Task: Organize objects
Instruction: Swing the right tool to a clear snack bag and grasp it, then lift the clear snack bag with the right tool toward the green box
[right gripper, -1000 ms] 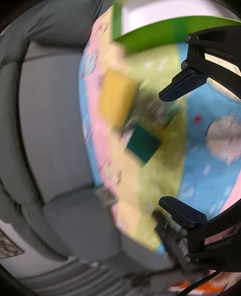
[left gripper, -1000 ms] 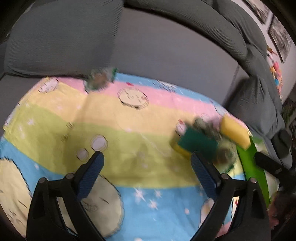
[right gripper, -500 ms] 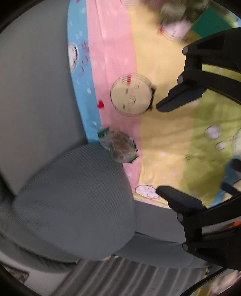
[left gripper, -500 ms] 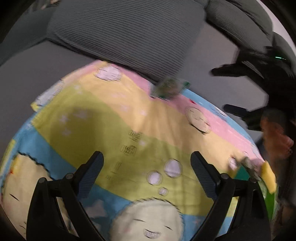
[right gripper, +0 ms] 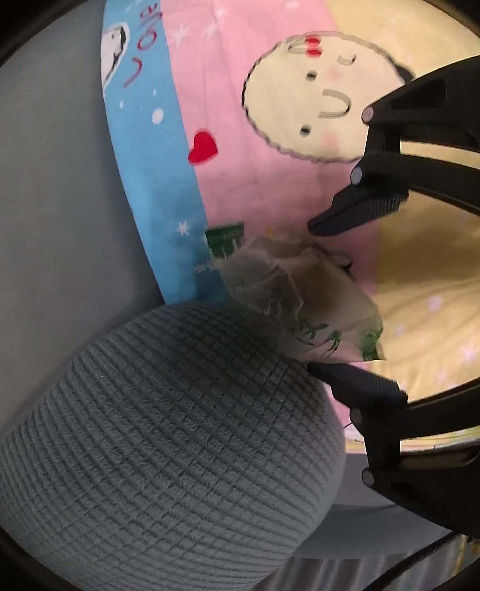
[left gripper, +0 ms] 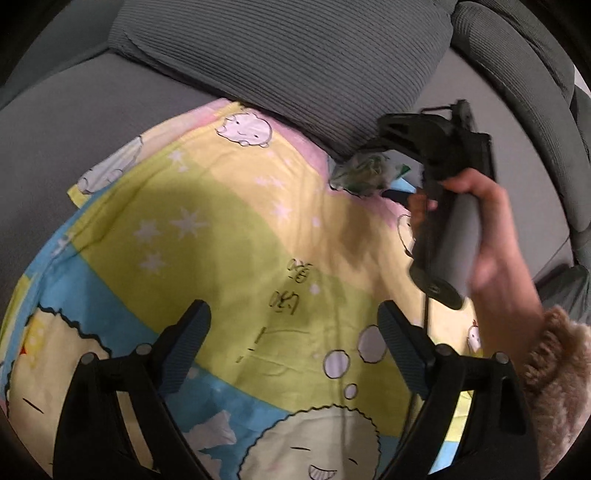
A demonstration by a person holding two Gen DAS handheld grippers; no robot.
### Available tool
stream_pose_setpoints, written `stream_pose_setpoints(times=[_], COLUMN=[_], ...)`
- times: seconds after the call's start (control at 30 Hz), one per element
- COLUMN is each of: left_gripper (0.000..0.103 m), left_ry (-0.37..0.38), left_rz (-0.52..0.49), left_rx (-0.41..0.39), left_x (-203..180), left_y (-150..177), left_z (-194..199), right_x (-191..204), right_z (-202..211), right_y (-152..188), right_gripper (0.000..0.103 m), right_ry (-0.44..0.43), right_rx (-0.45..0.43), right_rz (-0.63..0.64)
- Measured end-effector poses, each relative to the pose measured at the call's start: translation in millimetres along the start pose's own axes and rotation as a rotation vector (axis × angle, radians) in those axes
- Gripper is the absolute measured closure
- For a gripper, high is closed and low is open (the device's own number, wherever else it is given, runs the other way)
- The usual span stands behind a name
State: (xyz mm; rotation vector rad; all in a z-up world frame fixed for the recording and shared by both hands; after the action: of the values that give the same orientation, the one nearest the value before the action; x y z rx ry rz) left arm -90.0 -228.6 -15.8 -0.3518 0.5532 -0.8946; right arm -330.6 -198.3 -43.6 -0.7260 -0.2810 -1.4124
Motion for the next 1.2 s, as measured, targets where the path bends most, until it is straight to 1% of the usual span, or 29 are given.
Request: stream_pose_setpoints(times=[0.03, 0.1, 0.13, 0.17, 0.2, 0.27, 0.4, 0.47, 0.5, 0.53, 0.6, 0.67, 0.7, 0.77, 0.8, 0.83, 0.87, 0.97, 1.03, 1.07, 1.13, 1.2], left_gripper=[0.012, 0.012, 0.012, 0.012, 0.012, 0.012, 0.012, 0.012, 0.012, 0.012, 0.012, 0.011, 0.011, 0.012, 0.011, 0.011, 0.011, 0.011, 0.011, 0.011, 0.011, 0.011], left_ry=[0.002, 0.001, 0.003, 0.004, 0.01, 0.019, 0.002, 0.018, 0.03, 0.042, 0.052, 0.05, 0.052, 0.066, 0.075, 0.09, 0.115, 0.174, 0.197, 0.209, 0.23, 0.25], left_rz=[-0.002, -0.007, -0.007, -0.006, -0.004, 0.005, 0.015, 0.018, 0.021, 0.023, 0.01, -0.017, -0.035, -0.071, -0.088, -0.105, -0.118, -0.148, -0.166, -0.18, -0.2, -0.213], left_rx=[0.001, -0.007, -0.013, -0.014, -0.014, -0.019, -0.038, -0.044, -0.047, -0.052, -0.061, -0.075, -0.081, -0.103, -0.108, -0.11, -0.108, -0.088, -0.072, -0.063, -0.039, -0.021], left_x=[-2.4, -3.7, -4.7, -5.5, -5.6, -4.3, -1.0, -1.9, -2.2, -3.5, -8.7, -14.3, -17.2, -26.5, -31.3, -36.5, -42.7, -58.7, -67.9, -74.5, -84.7, -91.6], left_y=[-0.4, -1.1, -1.1, -2.7, -2.1, -2.5, -4.8, -4.2, -3.7, -2.8, -1.9, 3.3, 6.2, 10.4, 13.9, 17.9, 23.4, 39.4, 51.2, 59.3, 77.1, 95.4], left_z=[-0.4, 2.3, 4.6, 2.0, 3.8, 5.8, 9.8, 14.3, 17.2, 20.3, 24.5, 31.0, 34.7, 42.8, 47.4, 51.9, 56.8, 66.3, 70.0, 71.7, 72.3, 76.5], right_x=[-1.1, -0.7, -0.6, 0.1, 0.4, 0.1, -0.1, -2.5, -3.6, -7.4, -10.8, -19.1, -25.7, -42.8, -40.4, -47.3, -50.5, -63.8, -80.9, -85.9, -100.7, -113.8], right_z=[-1.3, 4.1, 7.8, 13.1, 20.9, 42.1, 102.1, 144.5, 156.7, 177.2, 205.5, 250.7, 247.7, 264.8, 273.4, 286.0, 288.7, 296.0, 304.9, 306.4, 307.4, 305.5], right_y=[2.7, 3.6, 6.7, 10.3, 15.2, 25.8, 48.5, 65.8, 71.9, 83.0, 102.8, 127.2, 128.4, 149.5, 159.0, 174.1, 182.8, 210.1, 227.2, 230.5, 242.1, 251.3], right_gripper=[0.045, 0.053, 0.056, 0.064, 0.066, 0.068, 0.068, 0.068, 0.068, 0.068, 0.068, 0.068, 0.068, 0.068, 0.068, 0.068, 0.068, 0.068, 0.068, 0.068, 0.068, 0.068], right_ry=[0.027, 0.034, 0.021, -0.005, -0.03, -0.062, -0.073, -0.105, -0.109, -0.116, -0.132, -0.165, -0.17, -0.171, -0.165, -0.141, -0.118, -0.071, -0.045, -0.037, -0.039, -0.067], right_rx=[-0.001, -0.014, -0.013, -0.013, -0.012, -0.018, -0.063, -0.083, -0.089, -0.101, -0.116, -0.13, -0.136, -0.149, -0.153, -0.157, -0.161, -0.161, -0.157, -0.158, -0.153, -0.142], right_rz=[0.018, 0.03, 0.025, 0.017, 0.009, 0.017, 0.101, 0.124, 0.13, 0.135, 0.138, 0.133, 0.13, 0.136, 0.143, 0.159, 0.17, 0.177, 0.163, 0.161, 0.142, 0.12])
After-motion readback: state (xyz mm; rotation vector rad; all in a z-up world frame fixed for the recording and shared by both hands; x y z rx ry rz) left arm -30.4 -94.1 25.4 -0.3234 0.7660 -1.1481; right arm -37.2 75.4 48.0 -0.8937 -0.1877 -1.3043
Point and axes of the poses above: each gripper's, at about its wrist camera, not at the fingertips, and z roughly against the way its jaws point, x to its left, y to its underside, the point moved 9 cm from there along -z, roughly the way its jaws point, and after that the axes turned 7 degrees about -y, right-handed, at the moved point
